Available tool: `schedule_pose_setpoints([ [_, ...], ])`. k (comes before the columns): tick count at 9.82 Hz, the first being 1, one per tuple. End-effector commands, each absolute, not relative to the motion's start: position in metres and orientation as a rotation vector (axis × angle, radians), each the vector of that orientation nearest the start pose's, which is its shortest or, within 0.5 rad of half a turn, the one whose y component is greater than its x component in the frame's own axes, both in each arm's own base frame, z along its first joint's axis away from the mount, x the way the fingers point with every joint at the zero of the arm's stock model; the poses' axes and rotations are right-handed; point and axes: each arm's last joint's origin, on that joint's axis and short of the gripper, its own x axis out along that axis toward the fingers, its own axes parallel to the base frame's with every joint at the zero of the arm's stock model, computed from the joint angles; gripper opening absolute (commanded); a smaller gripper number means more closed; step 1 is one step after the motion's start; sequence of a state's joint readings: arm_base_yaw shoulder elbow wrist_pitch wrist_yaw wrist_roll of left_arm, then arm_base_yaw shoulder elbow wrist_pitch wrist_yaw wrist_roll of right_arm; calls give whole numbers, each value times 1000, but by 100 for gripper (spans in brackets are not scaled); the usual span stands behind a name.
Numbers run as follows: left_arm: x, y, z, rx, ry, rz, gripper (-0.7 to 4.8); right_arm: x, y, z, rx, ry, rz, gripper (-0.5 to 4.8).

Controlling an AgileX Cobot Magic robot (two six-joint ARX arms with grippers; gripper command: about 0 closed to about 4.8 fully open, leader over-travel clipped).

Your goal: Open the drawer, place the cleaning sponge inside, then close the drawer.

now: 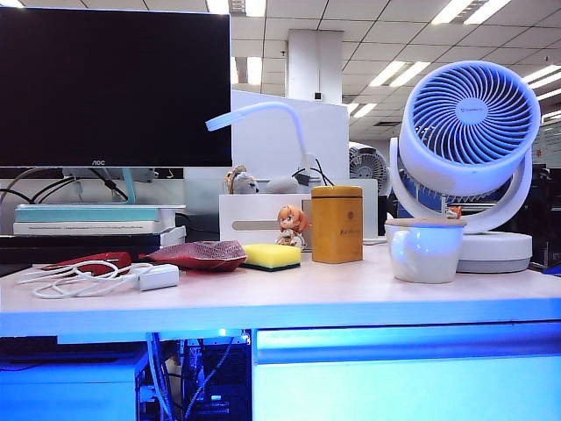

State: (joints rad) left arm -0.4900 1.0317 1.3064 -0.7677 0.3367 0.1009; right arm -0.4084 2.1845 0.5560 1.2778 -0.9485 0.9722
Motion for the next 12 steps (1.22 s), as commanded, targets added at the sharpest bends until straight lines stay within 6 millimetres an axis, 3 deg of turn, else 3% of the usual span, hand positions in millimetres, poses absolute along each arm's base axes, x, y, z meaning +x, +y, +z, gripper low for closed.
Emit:
schedule_pose_setpoints([
  [1,160,-96,412,134,449,-839,-5,290,-96,43,1159,524,370,479],
  [8,160,-96,412,134,450,-839,-5,298,-92,55,1082,446,491,479],
  [12,160,-96,412,134,450,-839,-5,283,-88,49,1084,465,469,479],
])
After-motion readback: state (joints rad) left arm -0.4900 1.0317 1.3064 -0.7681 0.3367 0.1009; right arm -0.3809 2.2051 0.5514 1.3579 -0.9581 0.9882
